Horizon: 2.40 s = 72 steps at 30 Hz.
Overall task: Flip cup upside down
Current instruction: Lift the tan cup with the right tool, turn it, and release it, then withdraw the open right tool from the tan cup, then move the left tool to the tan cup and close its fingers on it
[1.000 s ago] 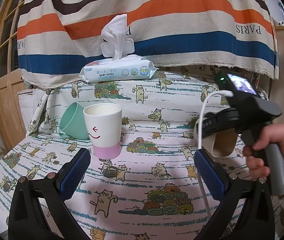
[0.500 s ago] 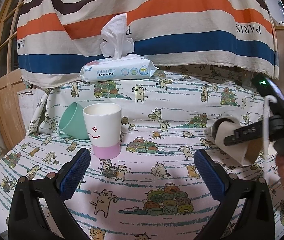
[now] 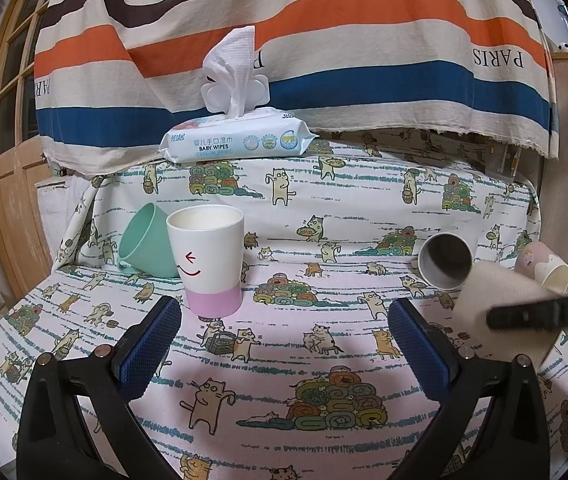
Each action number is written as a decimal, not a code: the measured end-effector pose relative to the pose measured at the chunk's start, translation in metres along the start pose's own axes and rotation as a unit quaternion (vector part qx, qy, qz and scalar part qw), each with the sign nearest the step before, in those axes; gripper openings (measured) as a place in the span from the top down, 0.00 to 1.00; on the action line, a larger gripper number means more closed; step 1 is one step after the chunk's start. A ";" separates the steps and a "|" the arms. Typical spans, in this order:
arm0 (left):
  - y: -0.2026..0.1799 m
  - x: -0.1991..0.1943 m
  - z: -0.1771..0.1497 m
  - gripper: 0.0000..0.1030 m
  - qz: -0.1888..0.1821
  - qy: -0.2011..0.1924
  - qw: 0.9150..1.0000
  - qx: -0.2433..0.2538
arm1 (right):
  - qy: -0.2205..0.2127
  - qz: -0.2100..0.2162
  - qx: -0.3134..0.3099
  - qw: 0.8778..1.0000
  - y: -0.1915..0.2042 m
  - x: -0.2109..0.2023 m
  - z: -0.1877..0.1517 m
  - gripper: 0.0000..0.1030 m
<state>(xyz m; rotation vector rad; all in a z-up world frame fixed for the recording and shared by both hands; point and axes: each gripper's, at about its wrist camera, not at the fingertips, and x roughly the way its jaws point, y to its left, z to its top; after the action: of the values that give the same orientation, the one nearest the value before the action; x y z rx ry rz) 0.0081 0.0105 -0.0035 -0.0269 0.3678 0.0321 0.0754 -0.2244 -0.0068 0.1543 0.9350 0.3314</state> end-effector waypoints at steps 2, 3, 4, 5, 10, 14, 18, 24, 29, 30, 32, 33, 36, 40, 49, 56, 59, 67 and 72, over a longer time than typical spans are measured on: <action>0.000 0.000 0.000 0.00 0.000 0.000 1.000 0.000 | -0.007 -0.019 -0.001 1.000 0.003 -0.001 -0.007 0.32; 0.000 0.000 0.000 0.00 0.000 0.001 1.000 0.000 | -0.015 -0.031 -0.003 0.999 0.006 -0.002 -0.010 0.32; 0.000 0.000 0.000 0.00 0.000 0.001 1.000 0.000 | -0.018 -0.033 -0.005 0.999 0.007 -0.001 -0.011 0.32; 0.000 0.000 0.000 0.00 0.000 0.000 1.000 0.000 | -0.017 -0.032 -0.005 0.999 0.008 -0.001 -0.013 0.32; 0.001 0.001 -0.002 0.00 0.000 0.001 1.000 -0.001 | -0.003 -0.014 -0.009 1.000 0.017 0.006 -0.020 0.32; 0.002 0.002 -0.003 0.00 0.001 0.004 1.000 -0.001 | -0.001 -0.013 -0.001 1.000 0.018 0.010 -0.023 0.32; 0.003 0.003 -0.003 0.00 0.001 0.005 1.000 -0.001 | 0.005 -0.012 -0.004 1.000 0.020 0.013 -0.027 0.32; 0.003 0.003 -0.003 0.00 0.001 0.005 1.000 -0.001 | 0.002 -0.003 -0.011 1.000 0.024 0.007 -0.028 0.28; 0.003 0.003 -0.003 0.00 0.001 0.005 1.000 -0.001 | -0.025 -0.003 -0.021 0.999 0.025 -0.011 -0.028 0.17; 0.003 0.003 -0.003 0.00 0.001 0.006 1.000 -0.001 | -0.030 -0.002 -0.020 0.999 0.022 -0.015 -0.027 0.17; 0.003 0.004 -0.003 0.00 0.000 0.009 1.000 -0.002 | -0.050 -0.018 -0.019 0.998 0.016 -0.025 -0.026 0.17; 0.003 0.005 -0.003 0.00 0.000 0.011 1.000 -0.003 | -0.070 -0.037 -0.020 0.997 0.011 -0.032 -0.024 0.17; 0.002 0.005 -0.002 0.00 0.002 0.014 1.000 -0.003 | -0.136 -0.090 -0.019 0.986 -0.004 -0.051 -0.023 0.17; 0.002 0.005 -0.002 0.00 0.003 0.015 1.000 -0.004 | -0.214 -0.162 -0.042 0.963 -0.025 -0.067 -0.028 0.14; 0.003 0.005 -0.001 0.00 0.009 0.013 1.000 -0.004 | -0.310 -0.170 -0.045 0.934 -0.063 -0.084 -0.043 0.08; 0.003 0.003 0.000 0.00 0.012 0.014 1.000 -0.005 | -0.310 -0.165 -0.022 0.936 -0.071 -0.084 -0.043 0.02; 0.005 0.003 0.001 0.00 0.018 0.013 1.000 -0.009 | -0.307 -0.158 -0.024 0.938 -0.070 -0.083 -0.044 0.01; -0.011 0.019 -0.002 0.00 0.019 0.070 0.997 0.031 | -0.290 -0.178 -0.042 0.939 -0.062 -0.076 -0.043 0.01; -0.037 0.010 0.000 0.00 -0.033 0.099 0.994 0.014 | -0.290 -0.178 -0.045 0.939 -0.061 -0.075 -0.043 0.01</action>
<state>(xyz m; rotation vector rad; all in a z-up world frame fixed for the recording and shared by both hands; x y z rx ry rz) 0.0189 -0.0266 -0.0062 -0.0154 0.5659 -0.0423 0.0124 -0.3083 0.0086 -0.0080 0.3480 -0.0170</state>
